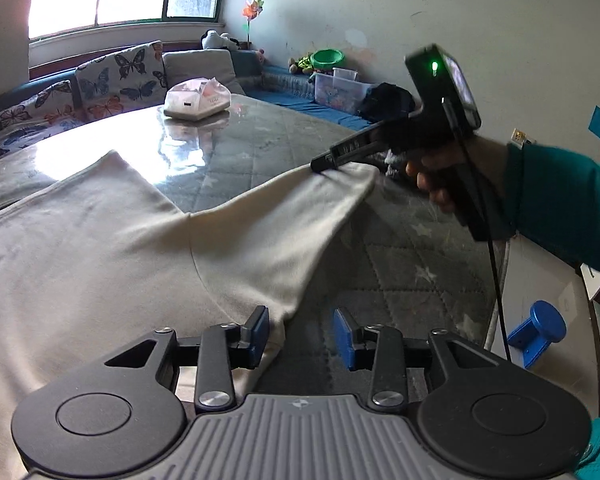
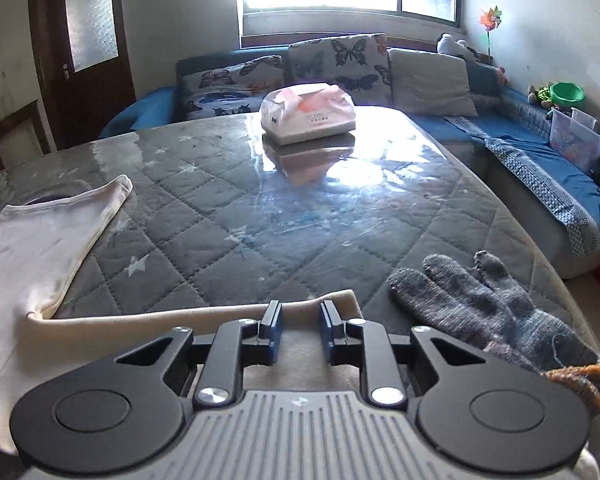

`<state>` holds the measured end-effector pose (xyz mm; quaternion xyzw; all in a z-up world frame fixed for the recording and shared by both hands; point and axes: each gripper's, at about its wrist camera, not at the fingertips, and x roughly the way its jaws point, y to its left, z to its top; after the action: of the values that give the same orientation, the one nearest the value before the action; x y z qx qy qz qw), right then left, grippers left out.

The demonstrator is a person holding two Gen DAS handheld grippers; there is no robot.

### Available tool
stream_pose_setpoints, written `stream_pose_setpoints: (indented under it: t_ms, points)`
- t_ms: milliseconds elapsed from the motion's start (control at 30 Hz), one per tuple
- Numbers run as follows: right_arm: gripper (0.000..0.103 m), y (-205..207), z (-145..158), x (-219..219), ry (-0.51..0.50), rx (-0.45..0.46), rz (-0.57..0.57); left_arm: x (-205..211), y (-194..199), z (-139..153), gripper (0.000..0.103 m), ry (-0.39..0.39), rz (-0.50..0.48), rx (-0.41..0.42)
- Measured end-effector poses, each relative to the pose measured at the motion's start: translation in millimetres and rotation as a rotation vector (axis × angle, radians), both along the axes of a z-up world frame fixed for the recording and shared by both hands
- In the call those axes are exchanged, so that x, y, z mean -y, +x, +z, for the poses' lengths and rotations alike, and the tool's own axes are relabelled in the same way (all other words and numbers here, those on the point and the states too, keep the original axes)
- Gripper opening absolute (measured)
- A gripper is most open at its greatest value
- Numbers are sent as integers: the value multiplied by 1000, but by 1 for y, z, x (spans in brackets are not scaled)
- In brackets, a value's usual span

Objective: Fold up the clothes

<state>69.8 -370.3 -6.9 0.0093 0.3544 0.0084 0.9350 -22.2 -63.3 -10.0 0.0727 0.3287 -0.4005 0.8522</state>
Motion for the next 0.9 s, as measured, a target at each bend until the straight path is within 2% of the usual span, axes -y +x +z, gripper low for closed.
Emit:
stream_pose_setpoints:
  t_ms: [100,133,200,233,267,467,567,667,733,900]
  points:
    - [39,-15,12,-17,-16,28,69,-7,-3,7,41,-22,1,3]
    - [41,-21,16,-23,-20,38,95,-10,-4,9,41,-24,10,9]
    - [47,-32,22,-36,-15,51,155,-20,-4,14,41,-28,42,26]
    - [55,-38,22,-44,0,50,196,-26,-4,17,42,-31,63,34]
    - [56,-43,22,-53,8,47,234,-34,-3,20,42,-32,90,43]
    - [60,-56,9,-87,-19,-2,340,-93,19,36,41,21,330,108]
    - [60,-60,17,-99,-10,9,373,-129,39,41,41,57,477,131]
    - [61,-63,25,-110,-7,25,412,-163,68,36,39,94,618,116]
    - [62,-64,28,-121,-6,27,440,-180,87,29,38,114,677,98]
    - [62,-64,29,-145,0,18,507,-199,123,15,34,166,751,81]
